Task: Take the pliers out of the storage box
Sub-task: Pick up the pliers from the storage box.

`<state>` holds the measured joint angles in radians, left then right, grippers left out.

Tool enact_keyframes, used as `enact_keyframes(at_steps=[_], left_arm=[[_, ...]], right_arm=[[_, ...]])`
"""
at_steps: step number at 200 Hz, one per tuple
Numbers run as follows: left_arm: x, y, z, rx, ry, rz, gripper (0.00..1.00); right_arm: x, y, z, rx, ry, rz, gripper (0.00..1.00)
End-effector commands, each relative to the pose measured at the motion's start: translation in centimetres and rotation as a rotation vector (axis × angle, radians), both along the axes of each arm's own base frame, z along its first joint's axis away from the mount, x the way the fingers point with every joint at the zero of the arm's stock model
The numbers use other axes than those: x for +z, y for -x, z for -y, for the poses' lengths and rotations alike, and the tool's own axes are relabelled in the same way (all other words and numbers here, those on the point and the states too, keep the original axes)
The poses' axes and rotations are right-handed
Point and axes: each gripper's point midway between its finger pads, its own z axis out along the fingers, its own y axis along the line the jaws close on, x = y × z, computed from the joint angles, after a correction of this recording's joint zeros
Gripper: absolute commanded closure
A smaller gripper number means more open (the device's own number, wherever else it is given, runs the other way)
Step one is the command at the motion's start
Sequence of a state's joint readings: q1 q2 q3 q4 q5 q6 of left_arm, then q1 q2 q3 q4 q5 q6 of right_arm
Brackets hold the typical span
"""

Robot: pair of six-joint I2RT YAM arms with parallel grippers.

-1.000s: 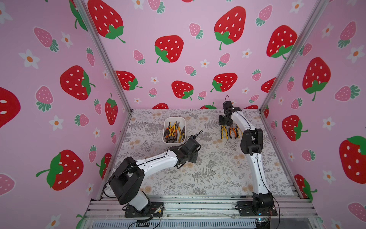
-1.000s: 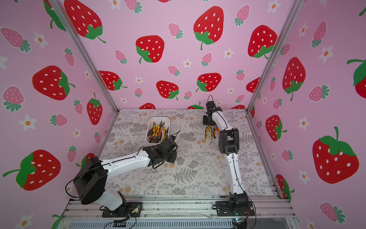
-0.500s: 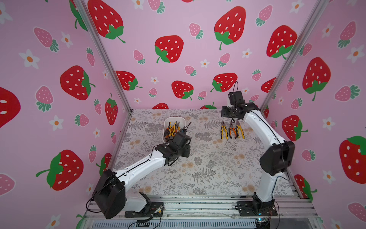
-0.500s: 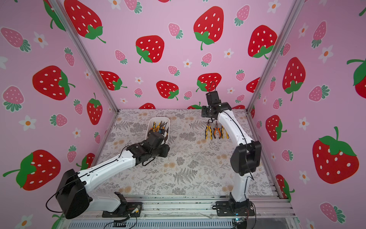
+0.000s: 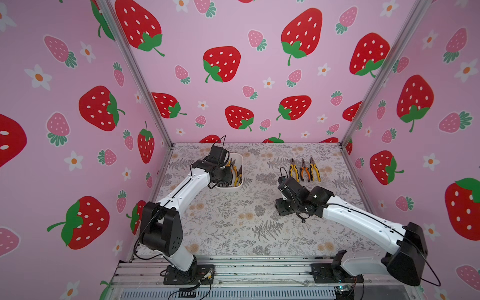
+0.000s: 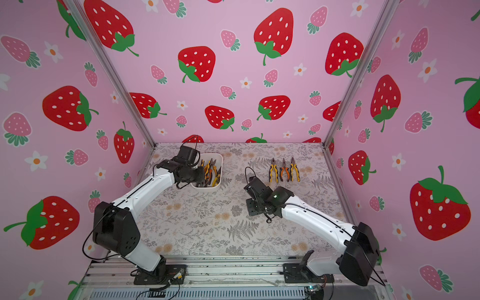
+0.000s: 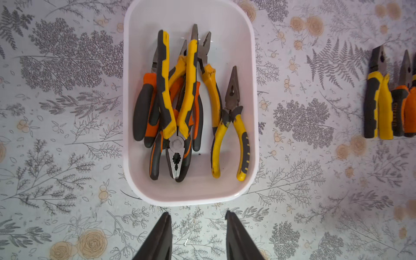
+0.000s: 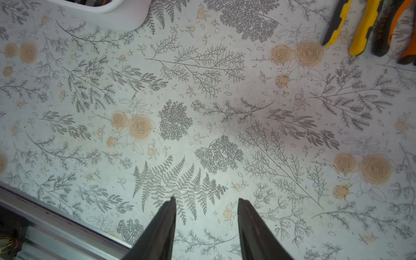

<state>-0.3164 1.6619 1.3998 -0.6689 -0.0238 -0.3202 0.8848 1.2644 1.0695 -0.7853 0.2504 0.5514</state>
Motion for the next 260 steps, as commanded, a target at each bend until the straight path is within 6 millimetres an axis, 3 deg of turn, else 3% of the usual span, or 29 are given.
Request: enact_keyframes(at_steps=[1, 43, 79, 119, 156, 187, 260], left_arm=[[-0.8, -0.5, -1.3, -0.018, -0.076, -0.062, 0.6], [-1.7, -3.2, -2.0, -0.023, -0.155, -0.067, 0.6], [-2.0, -6.5, -1.5, -0.035, -0.18, -0.03, 0.6], [-3.7, -9.5, -1.4, -0.022, -0.235, -0.053, 0.61], [-4.1, -11.8, -2.2, 0.001, -0.321, -0.007, 0.61], [-4.4, -12.7, -2.1, -0.013, -0.339, 0.011, 0.63], [-7.1, -12.8, -3.2, 0.004, -0.418, -0.045, 0.69]], right_arm=[[0.5, 0.9, 0.9, -0.06, -0.055, 0.008, 0.51], [-0.9, 1.8, 1.5, -0.053, -0.064, -0.001, 0.52], [-2.6, 2.6, 2.2, -0.054, -0.056, -0.026, 0.52], [-3.3, 3.0, 2.6, -0.059, -0.052, -0.035, 0.51], [-3.9, 3.3, 2.9, -0.058, -0.041, -0.05, 0.52], [-4.4, 3.7, 3.5, -0.066, -0.032, -0.059, 0.52], [-4.8, 3.8, 3.6, -0.067, -0.02, -0.064, 0.51]])
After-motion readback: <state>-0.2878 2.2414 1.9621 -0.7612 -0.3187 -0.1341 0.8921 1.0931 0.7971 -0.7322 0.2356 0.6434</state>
